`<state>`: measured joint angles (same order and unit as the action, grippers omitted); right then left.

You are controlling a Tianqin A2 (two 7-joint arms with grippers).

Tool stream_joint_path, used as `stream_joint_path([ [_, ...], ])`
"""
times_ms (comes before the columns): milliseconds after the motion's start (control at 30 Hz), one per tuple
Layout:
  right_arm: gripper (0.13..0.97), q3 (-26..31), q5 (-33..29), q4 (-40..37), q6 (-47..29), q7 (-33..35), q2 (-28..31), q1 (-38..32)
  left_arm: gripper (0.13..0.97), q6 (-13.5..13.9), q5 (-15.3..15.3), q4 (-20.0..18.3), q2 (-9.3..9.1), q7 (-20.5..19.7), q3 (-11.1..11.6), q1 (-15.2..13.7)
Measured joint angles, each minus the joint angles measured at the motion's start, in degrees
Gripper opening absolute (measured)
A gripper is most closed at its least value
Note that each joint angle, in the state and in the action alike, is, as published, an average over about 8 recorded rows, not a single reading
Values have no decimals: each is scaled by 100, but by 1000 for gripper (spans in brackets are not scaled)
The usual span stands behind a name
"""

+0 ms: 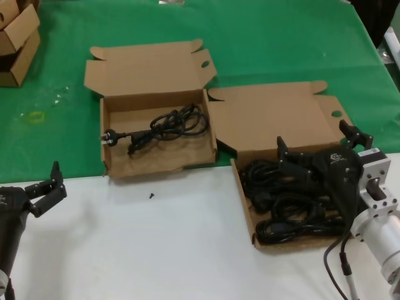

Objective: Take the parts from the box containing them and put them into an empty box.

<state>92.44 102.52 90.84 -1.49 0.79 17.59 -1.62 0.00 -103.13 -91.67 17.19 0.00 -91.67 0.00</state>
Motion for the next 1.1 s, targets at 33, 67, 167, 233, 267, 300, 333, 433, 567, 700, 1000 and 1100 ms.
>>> stream_joint_path([
  [33, 966, 0, 0, 0, 0, 0, 0, 0, 966, 0, 0, 0, 0, 0, 0, 0],
  [67, 966, 0, 0, 0, 0, 0, 0, 0, 966, 0, 0, 0, 0, 0, 0, 0],
  [167, 966, 0, 0, 0, 0, 0, 0, 0, 966, 0, 0, 0, 0, 0, 0, 0],
  [233, 966, 0, 0, 0, 0, 0, 0, 0, 966, 0, 0, 0, 0, 0, 0, 0],
  [267, 966, 0, 0, 0, 0, 0, 0, 0, 966, 0, 0, 0, 0, 0, 0, 0],
  [300, 966, 0, 0, 0, 0, 0, 0, 0, 966, 0, 0, 0, 0, 0, 0, 0],
  [333, 966, 0, 0, 0, 0, 0, 0, 0, 966, 0, 0, 0, 0, 0, 0, 0],
  [433, 966, 0, 0, 0, 0, 0, 0, 0, 966, 0, 0, 0, 0, 0, 0, 0],
  [567, 966, 0, 0, 0, 0, 0, 0, 0, 966, 0, 0, 0, 0, 0, 0, 0],
  [700, 966, 0, 0, 0, 0, 0, 0, 0, 966, 0, 0, 0, 0, 0, 0, 0],
  [1000, 966, 0, 0, 0, 0, 0, 0, 0, 966, 0, 0, 0, 0, 0, 0, 0],
  [1100, 966, 0, 0, 0, 0, 0, 0, 0, 966, 0, 0, 0, 0, 0, 0, 0],
])
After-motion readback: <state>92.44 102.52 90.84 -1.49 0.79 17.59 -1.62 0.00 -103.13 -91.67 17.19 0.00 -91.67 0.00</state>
